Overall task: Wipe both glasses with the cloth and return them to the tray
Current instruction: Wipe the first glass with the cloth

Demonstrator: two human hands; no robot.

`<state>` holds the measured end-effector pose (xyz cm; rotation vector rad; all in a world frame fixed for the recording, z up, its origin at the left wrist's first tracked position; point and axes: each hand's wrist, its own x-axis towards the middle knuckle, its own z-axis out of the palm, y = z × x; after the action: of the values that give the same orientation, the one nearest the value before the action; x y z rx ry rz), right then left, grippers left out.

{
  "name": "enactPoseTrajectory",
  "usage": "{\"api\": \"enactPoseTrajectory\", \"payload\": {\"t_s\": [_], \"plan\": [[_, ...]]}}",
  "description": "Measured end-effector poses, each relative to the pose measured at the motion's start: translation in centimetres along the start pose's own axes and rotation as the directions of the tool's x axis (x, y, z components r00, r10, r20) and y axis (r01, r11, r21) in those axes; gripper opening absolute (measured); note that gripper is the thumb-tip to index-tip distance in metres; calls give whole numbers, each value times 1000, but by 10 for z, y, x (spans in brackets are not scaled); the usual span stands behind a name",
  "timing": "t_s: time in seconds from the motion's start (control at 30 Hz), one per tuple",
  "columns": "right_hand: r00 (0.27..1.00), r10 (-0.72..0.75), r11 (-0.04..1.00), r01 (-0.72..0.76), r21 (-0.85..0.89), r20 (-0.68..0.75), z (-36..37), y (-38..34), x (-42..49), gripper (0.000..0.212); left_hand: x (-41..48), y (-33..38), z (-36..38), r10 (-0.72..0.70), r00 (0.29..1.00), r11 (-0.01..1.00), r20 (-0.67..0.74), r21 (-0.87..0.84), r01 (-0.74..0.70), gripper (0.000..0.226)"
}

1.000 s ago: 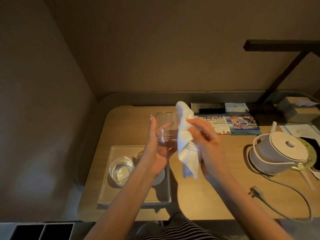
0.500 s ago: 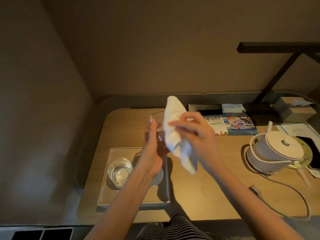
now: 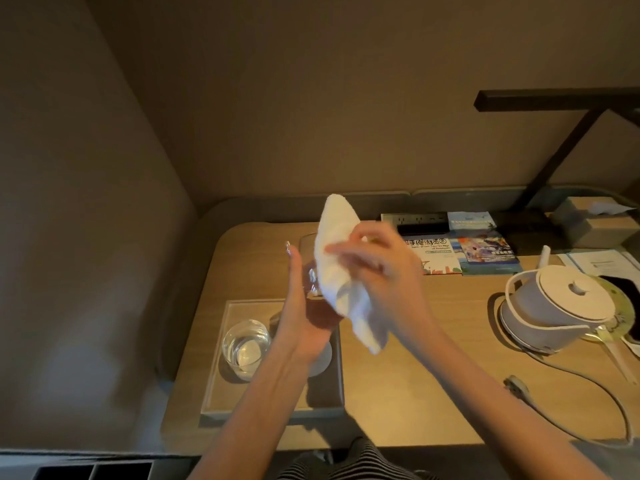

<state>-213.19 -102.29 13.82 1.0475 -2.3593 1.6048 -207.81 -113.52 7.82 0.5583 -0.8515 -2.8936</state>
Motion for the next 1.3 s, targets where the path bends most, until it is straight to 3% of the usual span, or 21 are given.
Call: {"api": "enactPoseTrajectory", "payload": {"t_s": [0.1,0.27,0.43,0.5,0.63,0.8,0.97,1.1,1.2,1.3], "plan": [[988,-68,998,70,-9,137,11,-7,-30,22,-4,2,-3,-71,995,994,73,-77,77,84],[984,175,966,-166,200,-31,1,-1,3,19,-2,0,-16,-48,994,994,103,-92,58,102],[977,197,955,-172,243,-85,-8,-2,-13,23,-6,6,-26,-83,966,985,246,-128,117,74],[982,162,965,-137,226,-98,-8,-4,-24,23,-7,6,-26,-122,951,984,286,-91,154,79],[999,-34,999,34,4,-2,-4,-1,-24,18,1,4,-26,-87,962,995,259,-33,99,101],[996,31,999,-32,-11,-84,-9,10,-3,24,6,4,-21,-64,977,998,203,18,62,87],[973,-221,942,232,-244,72,2,10,-24,18,8,0,-21,-113,979,993,171,57,105,101],[992,-19,990,1,-143,-127,-5,15,5,23,8,1,-22,-68,994,957,82,288,41,101],[985,-164,948,143,-284,-52,4,17,-18,21,11,4,-18,-50,999,959,19,282,42,109],[978,-210,936,207,-284,19,11,11,-34,20,5,9,-5,-43,999,969,13,245,39,82]]}}
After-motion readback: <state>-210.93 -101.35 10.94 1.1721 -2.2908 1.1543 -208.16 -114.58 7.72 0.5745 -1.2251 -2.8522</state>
